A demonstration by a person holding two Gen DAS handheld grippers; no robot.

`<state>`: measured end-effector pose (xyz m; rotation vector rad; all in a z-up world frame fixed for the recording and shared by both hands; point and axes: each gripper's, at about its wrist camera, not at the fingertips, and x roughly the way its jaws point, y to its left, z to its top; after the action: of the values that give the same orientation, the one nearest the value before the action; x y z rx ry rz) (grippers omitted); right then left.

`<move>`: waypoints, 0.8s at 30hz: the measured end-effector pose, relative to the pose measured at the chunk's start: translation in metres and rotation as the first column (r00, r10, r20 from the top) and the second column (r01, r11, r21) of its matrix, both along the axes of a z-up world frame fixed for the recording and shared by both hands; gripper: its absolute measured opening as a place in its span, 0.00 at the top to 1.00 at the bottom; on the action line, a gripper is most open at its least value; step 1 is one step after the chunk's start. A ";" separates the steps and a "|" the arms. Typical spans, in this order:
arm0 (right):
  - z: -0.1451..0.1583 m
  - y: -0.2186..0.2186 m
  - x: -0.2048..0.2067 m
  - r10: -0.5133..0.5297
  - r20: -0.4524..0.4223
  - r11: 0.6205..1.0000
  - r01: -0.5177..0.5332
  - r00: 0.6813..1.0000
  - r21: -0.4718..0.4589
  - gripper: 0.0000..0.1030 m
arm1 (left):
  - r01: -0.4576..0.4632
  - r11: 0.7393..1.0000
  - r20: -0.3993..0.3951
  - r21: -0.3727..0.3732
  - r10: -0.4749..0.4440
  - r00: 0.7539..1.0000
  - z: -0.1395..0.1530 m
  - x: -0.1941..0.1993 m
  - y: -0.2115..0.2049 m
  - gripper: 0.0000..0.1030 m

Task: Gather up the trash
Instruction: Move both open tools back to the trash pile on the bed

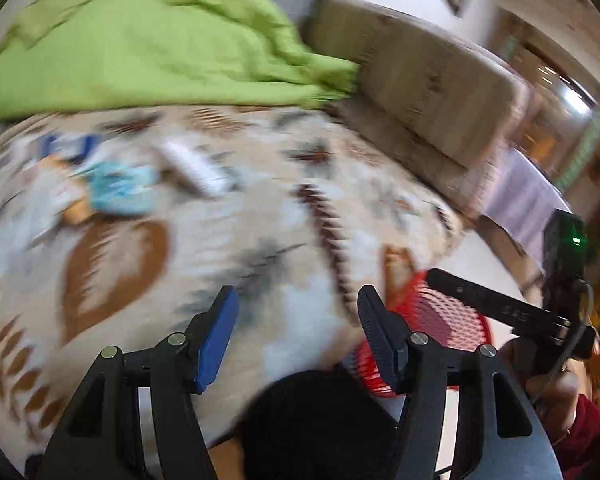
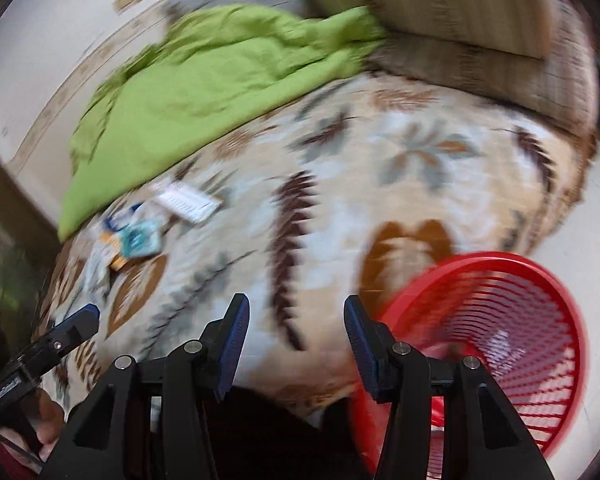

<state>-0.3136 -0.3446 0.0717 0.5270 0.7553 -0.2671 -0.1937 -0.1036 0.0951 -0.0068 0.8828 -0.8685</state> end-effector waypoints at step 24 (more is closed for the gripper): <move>0.014 0.095 0.110 0.337 -0.017 0.933 -0.336 0.941 -0.129 0.39 | -0.392 0.889 0.116 0.236 0.374 0.920 -0.025 0.112 0.127 0.25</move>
<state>-0.2035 -0.2500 0.0854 0.2665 0.8035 0.0053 -0.0813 0.0237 0.0698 0.0698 0.8864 -0.3781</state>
